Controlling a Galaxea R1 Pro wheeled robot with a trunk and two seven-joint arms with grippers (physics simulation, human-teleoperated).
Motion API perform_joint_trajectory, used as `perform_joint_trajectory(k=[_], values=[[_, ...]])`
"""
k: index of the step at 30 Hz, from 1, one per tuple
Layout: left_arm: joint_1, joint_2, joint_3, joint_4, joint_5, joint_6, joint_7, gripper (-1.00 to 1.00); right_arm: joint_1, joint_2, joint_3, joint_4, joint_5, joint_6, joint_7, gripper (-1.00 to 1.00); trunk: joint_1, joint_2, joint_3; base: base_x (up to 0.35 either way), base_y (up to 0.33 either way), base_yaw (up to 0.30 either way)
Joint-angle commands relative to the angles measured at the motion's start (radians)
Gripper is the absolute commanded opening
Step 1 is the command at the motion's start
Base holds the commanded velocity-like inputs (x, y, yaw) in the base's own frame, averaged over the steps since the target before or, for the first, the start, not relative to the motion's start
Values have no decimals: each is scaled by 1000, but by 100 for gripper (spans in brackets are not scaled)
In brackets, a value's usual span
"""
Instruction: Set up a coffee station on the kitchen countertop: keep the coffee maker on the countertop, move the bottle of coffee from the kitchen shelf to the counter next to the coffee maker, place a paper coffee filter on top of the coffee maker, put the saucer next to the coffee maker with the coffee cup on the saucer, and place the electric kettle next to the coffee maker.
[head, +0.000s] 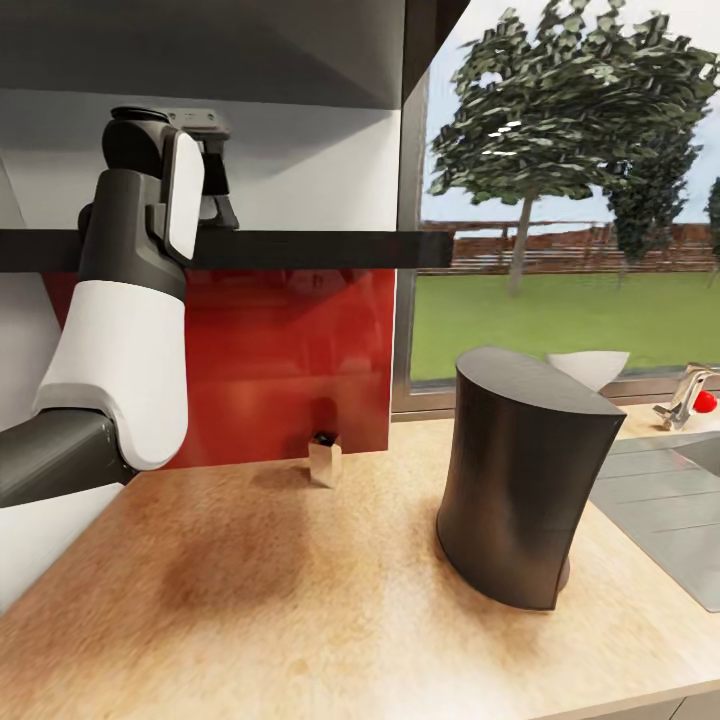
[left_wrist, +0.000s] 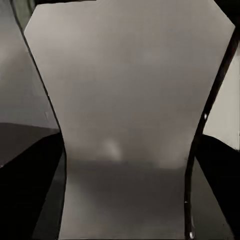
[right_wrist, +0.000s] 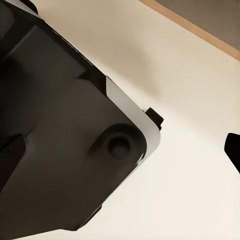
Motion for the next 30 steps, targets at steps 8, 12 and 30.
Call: perform_joint_trajectory(k=[8,12,30], values=[[-1,-1,5,-2,-11,6,-3,-100,-1,0,6,3,-5,-7,3,100,0,-1,-2,0,0,0],[-1,-2,5,-3,-11,6,-3,-100,-1,0,6,3,-5,-7,3,100,0,-1,-2,0,0,0],[-1,-3,0,-54,-9,10,-3,-100,-1,0,6,3,-5,-7,3,100,0,-1,-2,0,0,0]])
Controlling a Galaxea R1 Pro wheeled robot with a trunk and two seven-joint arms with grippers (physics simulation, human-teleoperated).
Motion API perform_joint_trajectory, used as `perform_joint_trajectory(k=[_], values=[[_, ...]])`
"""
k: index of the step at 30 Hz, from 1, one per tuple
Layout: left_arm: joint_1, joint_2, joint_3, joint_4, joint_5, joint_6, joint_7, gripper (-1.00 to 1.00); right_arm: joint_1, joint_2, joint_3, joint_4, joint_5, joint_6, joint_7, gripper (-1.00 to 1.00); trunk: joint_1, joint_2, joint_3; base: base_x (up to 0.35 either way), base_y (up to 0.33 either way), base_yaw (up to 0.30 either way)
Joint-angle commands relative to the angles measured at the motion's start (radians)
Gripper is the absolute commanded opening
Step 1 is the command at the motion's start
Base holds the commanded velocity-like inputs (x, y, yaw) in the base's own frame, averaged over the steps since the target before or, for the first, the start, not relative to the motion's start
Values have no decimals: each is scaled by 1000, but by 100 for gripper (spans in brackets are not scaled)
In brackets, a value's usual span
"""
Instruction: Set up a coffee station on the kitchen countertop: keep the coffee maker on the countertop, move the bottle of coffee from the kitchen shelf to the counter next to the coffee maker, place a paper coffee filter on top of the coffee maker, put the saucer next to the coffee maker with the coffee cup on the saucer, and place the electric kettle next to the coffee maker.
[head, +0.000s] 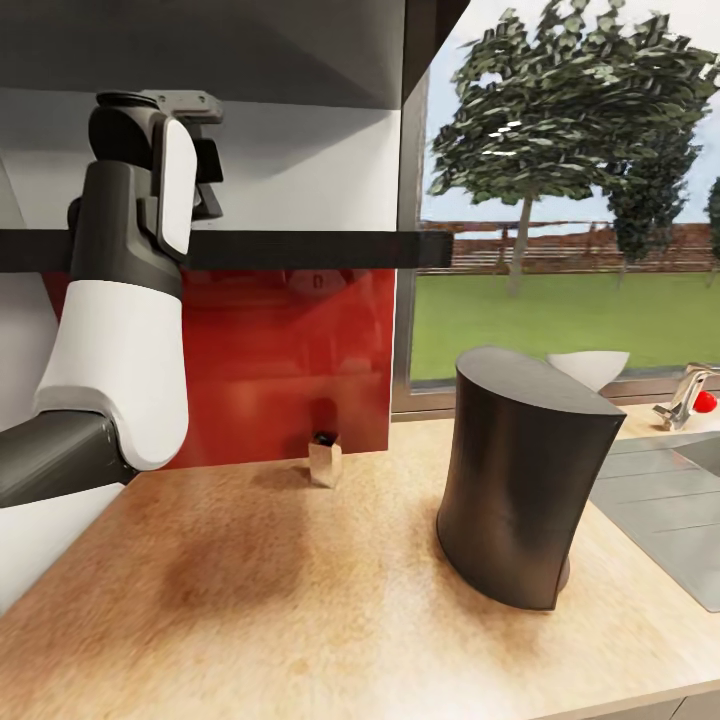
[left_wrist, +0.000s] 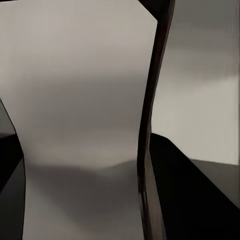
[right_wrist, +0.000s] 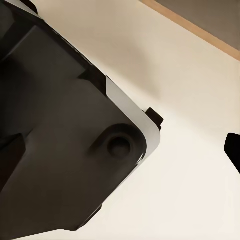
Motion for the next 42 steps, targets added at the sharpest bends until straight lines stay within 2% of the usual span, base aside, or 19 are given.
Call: perform_joint_trajectory(k=[1,12,42], values=[[-1,-1,1,-3,-8,6,-4,-100,-1,0,6,3,-5,-7,3,100,0,-1,-2,0,0,0],[-1,-3,1,-14,-7,7,-4,-100,-1,0,6,3,-5,-7,3,100,0,-1,-2,-55,0,0],[-1,-4,5,-36,-5,8,-5,-100,-1,0,6,1,-5,-7,3,100,0,-1,-2,-329,0,0]])
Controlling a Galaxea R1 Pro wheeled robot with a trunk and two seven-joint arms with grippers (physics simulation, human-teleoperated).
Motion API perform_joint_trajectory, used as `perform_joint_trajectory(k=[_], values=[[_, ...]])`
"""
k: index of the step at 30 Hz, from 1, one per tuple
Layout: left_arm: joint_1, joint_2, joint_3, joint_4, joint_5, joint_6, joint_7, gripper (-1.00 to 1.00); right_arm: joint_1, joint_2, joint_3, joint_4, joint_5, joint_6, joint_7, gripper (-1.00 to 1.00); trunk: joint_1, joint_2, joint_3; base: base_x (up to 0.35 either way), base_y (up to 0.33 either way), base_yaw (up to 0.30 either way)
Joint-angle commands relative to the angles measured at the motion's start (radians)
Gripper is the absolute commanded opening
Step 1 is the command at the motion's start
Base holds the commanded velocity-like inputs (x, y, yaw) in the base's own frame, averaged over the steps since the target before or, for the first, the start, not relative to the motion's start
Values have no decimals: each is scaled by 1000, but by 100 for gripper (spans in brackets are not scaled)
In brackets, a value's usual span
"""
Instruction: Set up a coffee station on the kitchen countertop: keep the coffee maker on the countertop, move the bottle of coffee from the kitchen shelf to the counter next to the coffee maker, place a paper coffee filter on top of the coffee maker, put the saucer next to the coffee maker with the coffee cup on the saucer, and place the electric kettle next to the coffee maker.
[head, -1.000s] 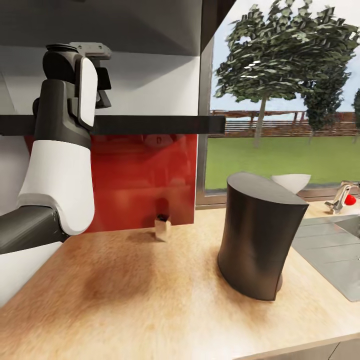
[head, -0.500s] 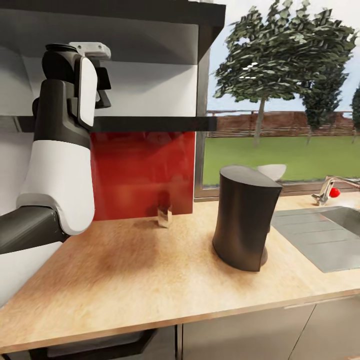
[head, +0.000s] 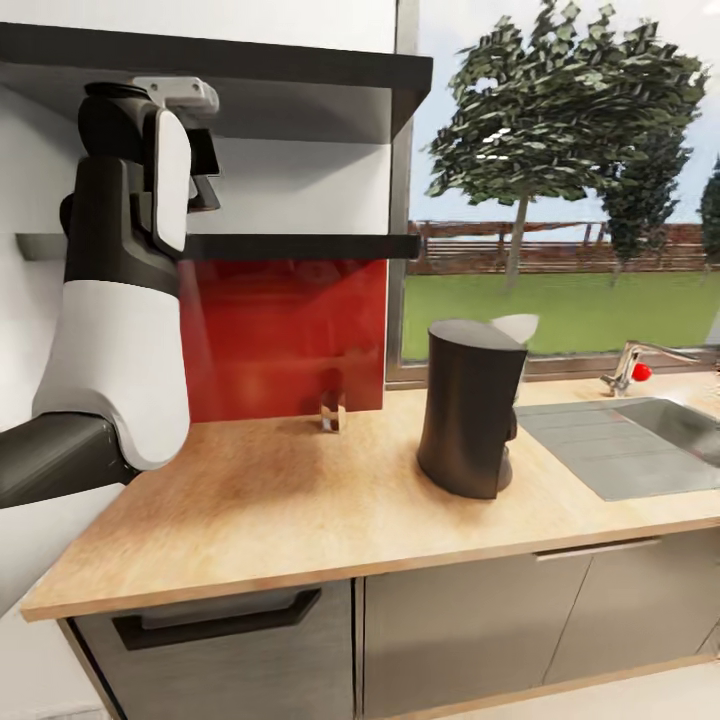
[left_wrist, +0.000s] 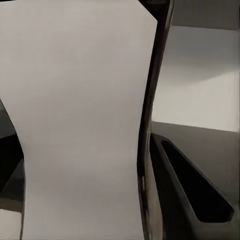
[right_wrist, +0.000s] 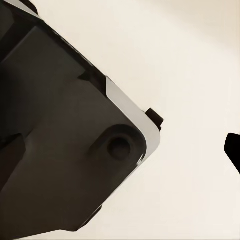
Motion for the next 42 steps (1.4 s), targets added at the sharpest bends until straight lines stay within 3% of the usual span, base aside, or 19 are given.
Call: perform_joint_trajectory(k=[1,12,14,19,23,26,30,32,33,35,36,37,42], values=[[-1,-1,2,-7,-7,5,-4,-100,-1,0,6,3,-5,-6,3,100,0,-1,-2,-337,0,0],[-1,-6,4,-34,-6,9,-10,-100,-1,0,6,3,-5,-7,3,100,0,-1,-2,-319,0,0],[-1,-7,4,-34,12,11,-19,-100,-1,0,6,2,-5,-7,3,100,0,-1,-2,-126,0,0],[-1,-11,4,-50,118,14,-28,-100,-1,0,6,3,-5,-7,3,100,0,-1,-2,-52,0,0],[2,-26,1,-143,274,39,-31,-100,-1,0,6,2,-5,-8,3,100,0,-1,-2,-11,0,0],[19,-38,-2,-226,318,44,-30,-100,-1,0,6,3,-5,-8,3,100,0,-1,-2,-3,0,0],[76,-38,-14,-309,332,46,-30,-100,-1,0,6,2,-5,-8,2,100,0,-1,-2,-1,0,0],[121,-38,-33,-356,336,47,-30,-100,-1,0,6,3,-5,-8,2,100,0,-1,-2,0,0,0],[190,-38,-88,-420,338,47,-30,-100,-1,0,6,2,-5,-8,2,100,0,-1,-2,0,0,0],[259,-38,-178,-463,339,46,-29,-100,-1,0,6,2,-5,-8,2,100,0,-1,-2,0,0,0],[273,-38,-202,-470,339,46,-29,-100,-1,0,6,3,-5,-8,2,100,0,-1,-2,0,0,0],[316,-38,-273,-486,339,44,-27,-100,-1,0,6,3,-5,-8,2,100,0,-1,-2,0,0,0],[383,-38,-328,-502,340,42,-27,-100,-1,0,6,3,-5,-8,2,100,0,-1,-2,0,0,0]])
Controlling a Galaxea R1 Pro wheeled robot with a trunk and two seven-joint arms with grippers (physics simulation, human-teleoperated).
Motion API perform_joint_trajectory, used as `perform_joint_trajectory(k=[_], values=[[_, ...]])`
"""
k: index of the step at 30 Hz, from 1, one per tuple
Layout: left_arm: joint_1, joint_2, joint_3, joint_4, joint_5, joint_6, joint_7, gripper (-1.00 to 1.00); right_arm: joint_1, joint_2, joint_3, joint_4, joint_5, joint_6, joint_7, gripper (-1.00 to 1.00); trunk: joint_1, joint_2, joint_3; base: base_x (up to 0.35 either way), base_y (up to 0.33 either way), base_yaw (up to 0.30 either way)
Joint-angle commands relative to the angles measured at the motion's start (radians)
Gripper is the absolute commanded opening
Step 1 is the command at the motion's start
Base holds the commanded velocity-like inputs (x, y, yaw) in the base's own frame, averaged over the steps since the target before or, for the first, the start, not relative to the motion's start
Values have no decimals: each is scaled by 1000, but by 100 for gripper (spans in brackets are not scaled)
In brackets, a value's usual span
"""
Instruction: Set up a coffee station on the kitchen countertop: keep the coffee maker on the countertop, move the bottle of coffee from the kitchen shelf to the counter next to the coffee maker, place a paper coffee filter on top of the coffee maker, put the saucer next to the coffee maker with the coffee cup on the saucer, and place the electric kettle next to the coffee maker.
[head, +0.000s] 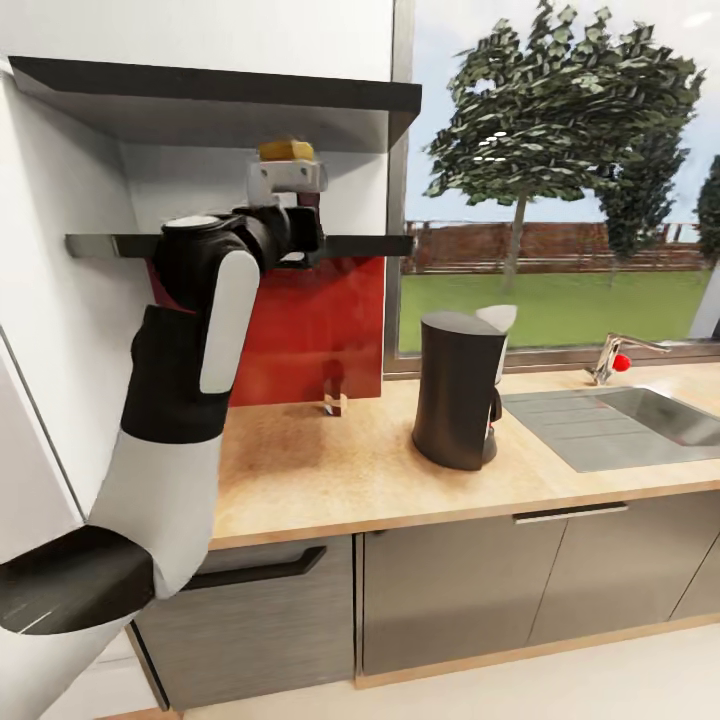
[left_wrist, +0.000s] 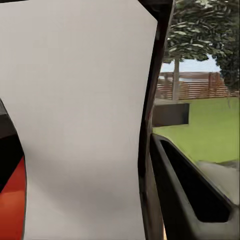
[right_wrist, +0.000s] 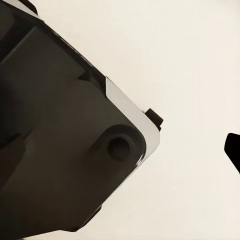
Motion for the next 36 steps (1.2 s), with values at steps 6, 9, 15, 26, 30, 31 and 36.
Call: perform_joint_trajectory(k=[6,9,15,26,30,31,36], values=[[157,0,-68,-7,6,-95,9,-100,-1,0,6,3,-5,-6,3,100,0,-1,-1,0,0,0],[218,0,-88,-7,7,-123,8,-100,-1,0,6,3,-5,-6,-10,100,0,-1,-1,0,0,0],[256,0,-97,-6,7,-179,7,-100,-1,0,5,2,-7,-5,-44,100,0,-1,-1,0,0,0],[265,0,-100,-3,7,-194,7,-100,-1,2,4,0,-7,-3,-52,100,15,-29,-14,0,0,0],[269,0,-100,-3,7,-194,7,-100,-1,2,4,0,-7,-4,-52,100,31,-57,-26,0,0,0],[270,0,-100,-3,7,-194,7,-100,-1,2,4,0,-7,-4,-52,100,35,-64,-30,0,0,0],[271,0,-100,-4,7,-195,7,-100,-1,2,4,0,-7,-4,-52,100,54,-99,-45,0,0,0]])
